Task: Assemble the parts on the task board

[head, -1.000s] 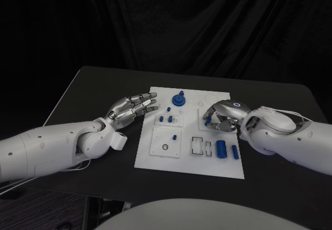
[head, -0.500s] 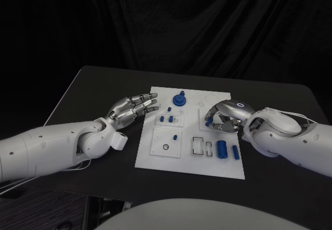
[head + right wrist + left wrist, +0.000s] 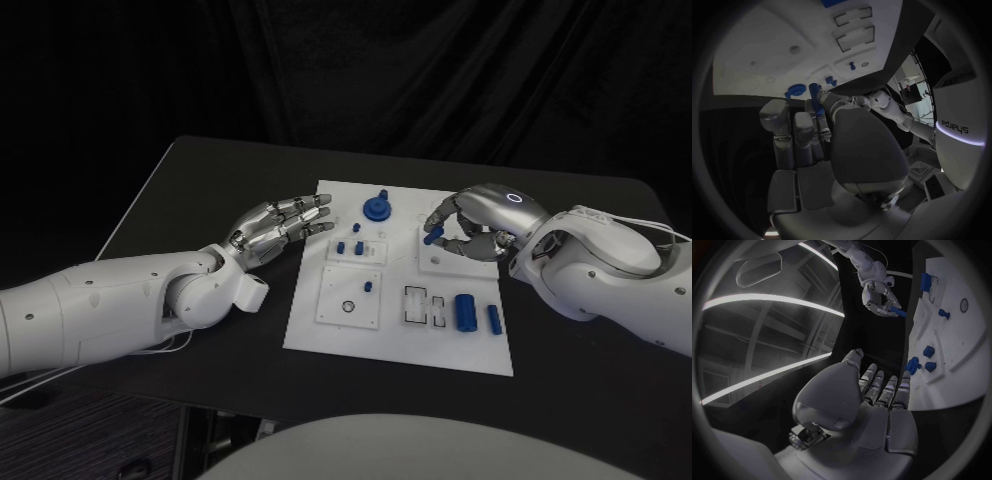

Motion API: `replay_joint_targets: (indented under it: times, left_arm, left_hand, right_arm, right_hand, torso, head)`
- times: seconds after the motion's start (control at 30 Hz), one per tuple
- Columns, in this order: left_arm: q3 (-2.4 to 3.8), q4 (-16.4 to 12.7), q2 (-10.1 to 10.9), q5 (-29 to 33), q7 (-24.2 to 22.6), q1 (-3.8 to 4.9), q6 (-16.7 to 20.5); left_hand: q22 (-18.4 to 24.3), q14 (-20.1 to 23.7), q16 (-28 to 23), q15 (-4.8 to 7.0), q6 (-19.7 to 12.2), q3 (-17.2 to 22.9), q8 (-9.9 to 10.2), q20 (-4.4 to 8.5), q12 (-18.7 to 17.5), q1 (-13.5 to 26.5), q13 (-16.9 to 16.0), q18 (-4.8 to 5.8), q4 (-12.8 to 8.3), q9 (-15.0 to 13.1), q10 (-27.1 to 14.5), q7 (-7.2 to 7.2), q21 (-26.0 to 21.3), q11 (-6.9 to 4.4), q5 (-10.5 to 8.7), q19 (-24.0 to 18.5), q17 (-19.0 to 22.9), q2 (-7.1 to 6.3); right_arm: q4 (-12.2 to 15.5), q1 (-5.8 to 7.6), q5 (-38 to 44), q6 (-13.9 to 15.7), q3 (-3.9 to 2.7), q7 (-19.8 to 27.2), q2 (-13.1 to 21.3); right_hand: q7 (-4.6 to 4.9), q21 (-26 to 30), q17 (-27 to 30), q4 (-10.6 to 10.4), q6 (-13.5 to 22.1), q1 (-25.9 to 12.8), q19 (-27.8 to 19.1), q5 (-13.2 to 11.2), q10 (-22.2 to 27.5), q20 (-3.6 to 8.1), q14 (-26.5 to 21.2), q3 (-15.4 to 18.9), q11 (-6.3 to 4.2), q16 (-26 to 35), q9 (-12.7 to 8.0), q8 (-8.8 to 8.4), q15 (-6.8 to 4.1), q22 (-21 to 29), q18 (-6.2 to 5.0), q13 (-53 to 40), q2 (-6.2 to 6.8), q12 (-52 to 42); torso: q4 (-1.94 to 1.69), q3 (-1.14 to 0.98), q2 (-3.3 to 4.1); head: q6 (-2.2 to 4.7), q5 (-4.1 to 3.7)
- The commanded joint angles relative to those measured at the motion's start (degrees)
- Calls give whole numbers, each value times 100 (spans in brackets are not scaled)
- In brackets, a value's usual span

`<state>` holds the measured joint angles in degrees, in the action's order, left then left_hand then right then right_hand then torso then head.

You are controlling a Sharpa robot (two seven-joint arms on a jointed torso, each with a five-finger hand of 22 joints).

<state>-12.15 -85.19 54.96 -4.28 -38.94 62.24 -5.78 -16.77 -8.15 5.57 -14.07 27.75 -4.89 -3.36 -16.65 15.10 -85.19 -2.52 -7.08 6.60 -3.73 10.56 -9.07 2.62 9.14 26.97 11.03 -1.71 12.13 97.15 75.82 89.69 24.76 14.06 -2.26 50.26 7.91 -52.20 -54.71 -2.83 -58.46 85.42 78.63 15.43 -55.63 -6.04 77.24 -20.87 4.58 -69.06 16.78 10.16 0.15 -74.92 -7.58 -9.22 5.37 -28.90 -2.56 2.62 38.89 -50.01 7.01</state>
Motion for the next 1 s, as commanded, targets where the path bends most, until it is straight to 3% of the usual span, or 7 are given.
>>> replay_joint_targets:
  times: [0.03,0.27,0.6,0.7,0.77,1.0]
  left_arm:
    - [5,-29,-8,20,-611,-8,-29]
    - [5,-33,-20,20,-677,-8,-6]
    - [6,-62,-37,20,-840,-8,56]
    - [6,-76,-26,20,-854,-8,71]
    - [6,-82,-17,20,-864,-8,88]
    - [6,-71,-20,20,-861,-8,94]
  left_hand:
    - [-28,-53,54,-22,80,69,-33,2,67,12,-12,68,-15,-15,61,4,40,3,65,85,-13,55]
    - [-16,-57,60,-15,96,92,-35,4,90,20,-14,66,-21,-17,82,10,40,4,94,88,-13,56]
    - [-5,-35,58,58,153,162,-44,28,149,39,-20,28,-44,-26,132,36,41,-17,176,107,-7,43]
    - [14,-19,50,75,154,177,-43,32,149,44,-19,17,-49,-26,131,38,36,-12,196,95,-4,40]
    - [69,64,6,189,162,234,-41,42,157,73,-18,-60,-64,-27,128,17,17,25,210,57,7,15]
    - [101,106,-16,247,161,270,-38,50,160,92,-17,-109,-71,-27,123,10,7,36,218,33,12,7]
  right_arm:
    - [214,1,418,-139,3,-103,-61]
    - [414,-188,775,-422,5,-79,-410]
    - [85,-510,1056,-709,4,59,-1181]
    - [3,-588,1094,-721,3,93,-1304]
    - [-46,-642,1112,-720,2,109,-1370]
    - [-181,-758,1136,-713,1,126,-1513]
  right_hand:
    - [-8,-25,0,35,2,-1,11,-40,-95,41,-3,-4,-48,-16,16,14,-44,-613,77,-9,-15,-28]
    - [-20,-24,8,40,6,-17,10,-100,-148,51,-3,6,-65,-7,55,18,-55,-611,77,-29,-7,-50]
    - [-27,4,34,48,0,-20,1,-131,-160,56,-12,11,-72,11,76,24,-62,-604,72,-37,0,-52]
    - [-27,-19,13,48,1,-26,7,-139,-157,57,-5,14,-71,0,81,24,-62,-609,76,-38,6,-49]
    - [-28,-9,21,49,1,-30,4,-142,-153,58,-8,18,-70,5,86,24,-62,-607,75,-38,13,-45]
    - [-29,-12,16,50,1,-34,5,-146,-149,59,-6,21,-69,3,91,25,-62,-607,76,-38,19,-40]
  torso:
    - [5,-2,3]
    - [2,-1,-3]
    - [3,-1,-1]
    - [-2,0,3]
    - [6,-2,2]
    - [8,2,-3]
  head:
    - [1,25]
    - [1,73]
    - [1,133]
    - [1,166]
    - [1,204]
    - [1,244]
